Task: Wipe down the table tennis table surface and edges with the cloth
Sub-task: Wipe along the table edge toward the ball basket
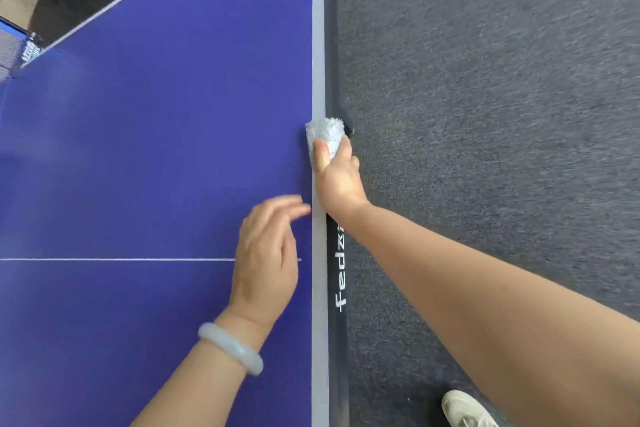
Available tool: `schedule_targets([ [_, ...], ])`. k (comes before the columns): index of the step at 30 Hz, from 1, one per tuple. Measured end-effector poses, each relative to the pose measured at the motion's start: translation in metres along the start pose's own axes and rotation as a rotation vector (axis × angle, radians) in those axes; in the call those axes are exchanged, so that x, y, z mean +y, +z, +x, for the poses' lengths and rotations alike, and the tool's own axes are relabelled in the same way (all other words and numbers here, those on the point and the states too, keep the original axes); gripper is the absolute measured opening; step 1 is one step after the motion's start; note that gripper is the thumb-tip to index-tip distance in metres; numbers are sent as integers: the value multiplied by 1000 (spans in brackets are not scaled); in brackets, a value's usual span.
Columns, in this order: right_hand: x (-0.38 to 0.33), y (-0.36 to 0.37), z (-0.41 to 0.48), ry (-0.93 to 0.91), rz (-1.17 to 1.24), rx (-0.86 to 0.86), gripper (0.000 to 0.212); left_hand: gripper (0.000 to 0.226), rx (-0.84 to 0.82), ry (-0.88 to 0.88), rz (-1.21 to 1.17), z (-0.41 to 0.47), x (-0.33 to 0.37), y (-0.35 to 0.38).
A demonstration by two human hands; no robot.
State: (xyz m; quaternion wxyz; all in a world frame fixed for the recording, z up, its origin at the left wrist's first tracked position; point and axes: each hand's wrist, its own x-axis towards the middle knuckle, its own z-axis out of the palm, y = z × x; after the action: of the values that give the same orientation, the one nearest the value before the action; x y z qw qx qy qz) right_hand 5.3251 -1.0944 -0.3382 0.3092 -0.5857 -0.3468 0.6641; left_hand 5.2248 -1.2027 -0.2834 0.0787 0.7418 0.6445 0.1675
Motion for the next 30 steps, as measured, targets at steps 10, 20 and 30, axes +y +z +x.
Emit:
schedule_targets([
  [10, 5, -6, -3, -100, 59, -34, 67, 50, -39, -353, 150, 131, -24, 43],
  [20, -83, -8, 96, -36, -83, 116, 62, 51, -13, -366, 146, 133, -22, 42],
  [30, 1, 2, -19, -140, 12, 39, 66, 52, -36, -401, 137, 135, -21, 40],
])
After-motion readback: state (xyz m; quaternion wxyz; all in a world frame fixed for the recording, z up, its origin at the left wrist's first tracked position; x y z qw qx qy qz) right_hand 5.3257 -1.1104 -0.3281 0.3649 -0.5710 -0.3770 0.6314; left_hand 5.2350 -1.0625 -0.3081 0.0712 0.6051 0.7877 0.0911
